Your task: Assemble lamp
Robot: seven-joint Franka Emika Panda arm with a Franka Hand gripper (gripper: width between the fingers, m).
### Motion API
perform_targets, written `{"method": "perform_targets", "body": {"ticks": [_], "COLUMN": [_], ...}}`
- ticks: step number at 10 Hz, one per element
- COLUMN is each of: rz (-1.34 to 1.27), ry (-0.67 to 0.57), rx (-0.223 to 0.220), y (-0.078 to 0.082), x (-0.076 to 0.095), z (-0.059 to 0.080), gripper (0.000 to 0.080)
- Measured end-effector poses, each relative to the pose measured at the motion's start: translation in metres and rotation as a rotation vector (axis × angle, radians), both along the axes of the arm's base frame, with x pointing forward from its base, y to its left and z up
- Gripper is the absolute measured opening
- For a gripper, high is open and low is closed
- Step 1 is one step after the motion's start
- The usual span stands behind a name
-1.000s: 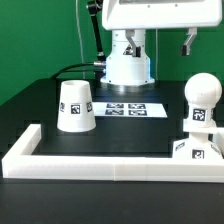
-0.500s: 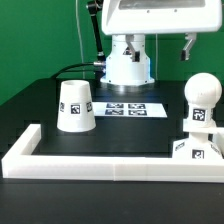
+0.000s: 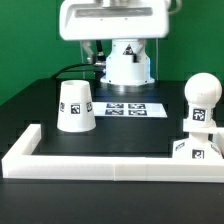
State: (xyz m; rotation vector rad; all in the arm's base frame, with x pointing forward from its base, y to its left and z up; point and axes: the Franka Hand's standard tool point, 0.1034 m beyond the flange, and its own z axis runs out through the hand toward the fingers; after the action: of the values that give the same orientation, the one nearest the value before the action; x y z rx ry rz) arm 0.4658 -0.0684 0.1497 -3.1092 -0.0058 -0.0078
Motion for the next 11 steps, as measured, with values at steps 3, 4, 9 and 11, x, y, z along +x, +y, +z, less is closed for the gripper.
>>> {"method": "perform_targets", "body": {"ticks": [3,4,9,11], "rz": [-0.024,-0.023,0.026,0.038], "ry": [0.009,0.011,-0.004,-0.02], "rx": [0.003,0.003,-0.007,-0.015], "y": [-0.015,-0.015,-0.022,-0.025], "x": [-0.015,-0.015,-0.024,-0.036], "z": [-0.002,-0.003,-0.014,-0.024], "gripper": [0.0699,0.0699,0.0699,0.0699]}}
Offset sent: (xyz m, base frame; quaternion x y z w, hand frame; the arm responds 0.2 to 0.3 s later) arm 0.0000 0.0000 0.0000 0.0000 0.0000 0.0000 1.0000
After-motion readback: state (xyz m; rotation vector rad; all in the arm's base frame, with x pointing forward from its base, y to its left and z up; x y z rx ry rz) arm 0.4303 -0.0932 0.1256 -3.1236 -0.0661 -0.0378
